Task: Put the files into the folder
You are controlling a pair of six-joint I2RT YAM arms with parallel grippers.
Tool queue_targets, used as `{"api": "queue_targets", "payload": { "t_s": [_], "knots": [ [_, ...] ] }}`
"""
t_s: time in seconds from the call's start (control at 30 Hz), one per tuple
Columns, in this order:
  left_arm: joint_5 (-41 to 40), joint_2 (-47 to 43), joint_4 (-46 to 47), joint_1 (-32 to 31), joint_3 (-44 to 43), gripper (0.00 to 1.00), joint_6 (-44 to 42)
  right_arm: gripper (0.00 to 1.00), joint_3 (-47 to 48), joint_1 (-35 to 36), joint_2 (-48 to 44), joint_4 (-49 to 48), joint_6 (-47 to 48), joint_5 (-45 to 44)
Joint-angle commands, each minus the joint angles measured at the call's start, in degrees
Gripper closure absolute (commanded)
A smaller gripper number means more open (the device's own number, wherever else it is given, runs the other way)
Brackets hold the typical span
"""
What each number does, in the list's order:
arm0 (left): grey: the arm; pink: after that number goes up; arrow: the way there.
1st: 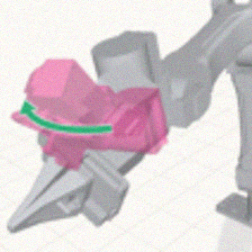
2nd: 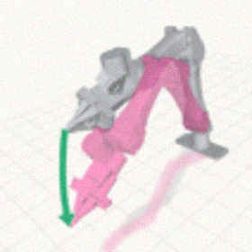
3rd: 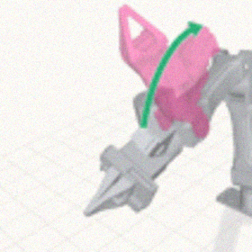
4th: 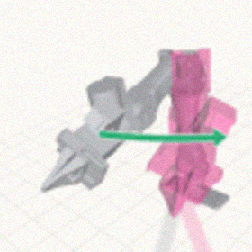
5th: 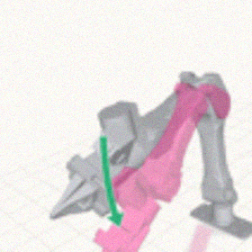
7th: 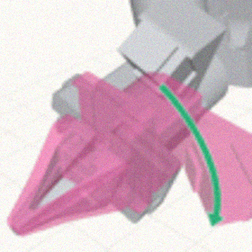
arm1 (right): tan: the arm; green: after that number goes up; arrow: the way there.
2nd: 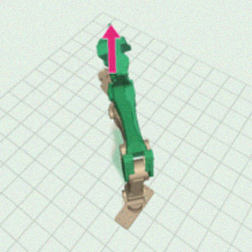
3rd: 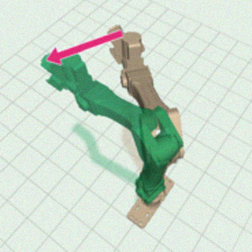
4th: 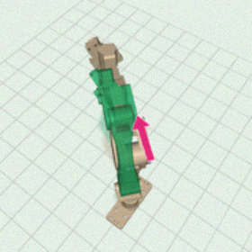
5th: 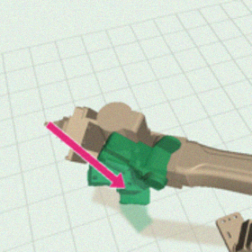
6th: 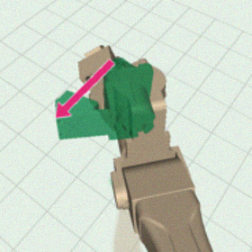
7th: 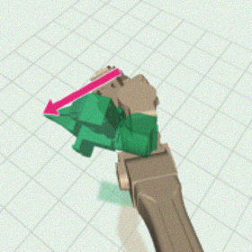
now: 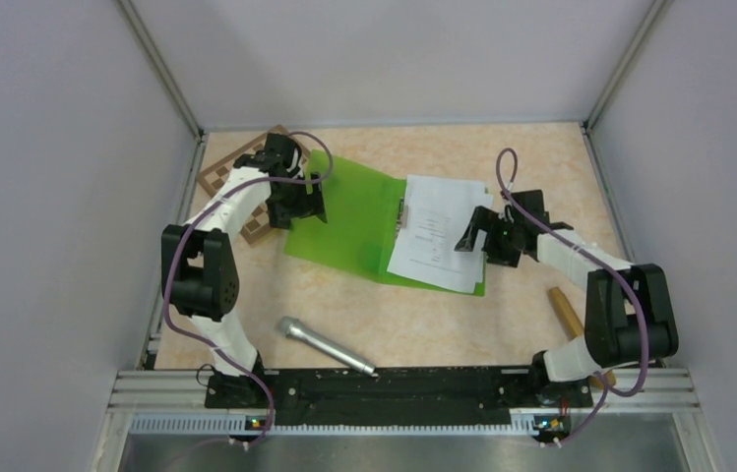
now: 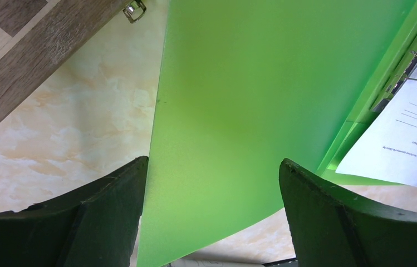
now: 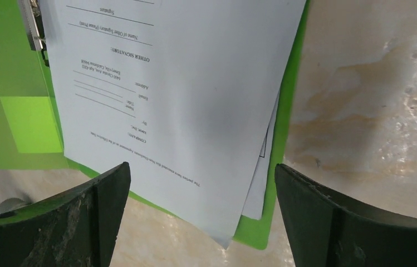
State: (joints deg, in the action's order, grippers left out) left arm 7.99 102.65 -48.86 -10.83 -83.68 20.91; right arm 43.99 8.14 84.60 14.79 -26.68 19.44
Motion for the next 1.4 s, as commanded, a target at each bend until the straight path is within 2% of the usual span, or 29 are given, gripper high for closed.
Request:
{"api": "queue_targets", "payload": {
  "t_s": [0.0,0.17,0.33,0.53,0.67,0.97,1.17,1.37],
  "knots": [
    [0.47,-0.09,1.28,-0.15,0.49,0.1,-0.08,0.01,5.04,-0.11,-3.49,2.26,2.64,-5.66],
    [0.19,-0.61,1.21,-0.15,0.77,0.1,-0.16,0.01,11.63,-2.89,1.06,1.14,2.01,-6.7],
    [0.21,-0.83,1.18,-0.16,0.97,0.1,-0.24,0.01,19.58,-5.65,9.91,-1.16,0.16,-6.57],
    [-0.76,-1.08,0.47,-0.14,0.37,0.1,-0.84,0.01,28.11,-6.24,21.08,-1.23,-1.55,-8.11],
    [-1.2,-1.14,0.15,-0.16,0.09,0.1,-1.19,0.01,30.47,-6.29,26.13,-1.78,-3.16,-5.83],
    [-1.35,-1.07,0.08,-0.16,0.18,0.1,-1.65,0.01,30.61,-6.06,28.65,-7.7,-7.25,0.46],
    [-1.37,-1.08,0.15,-0.16,0.35,0.1,-1.66,0.02,32.25,-5.06,27.9,-8.89,-8.51,0.42],
    [-1.22,-0.85,0.06,-0.15,0.34,0.1,-1.75,0.02,38.59,-4.43,31.26,-3.55,-6.07,-1.13]
  ]
}}
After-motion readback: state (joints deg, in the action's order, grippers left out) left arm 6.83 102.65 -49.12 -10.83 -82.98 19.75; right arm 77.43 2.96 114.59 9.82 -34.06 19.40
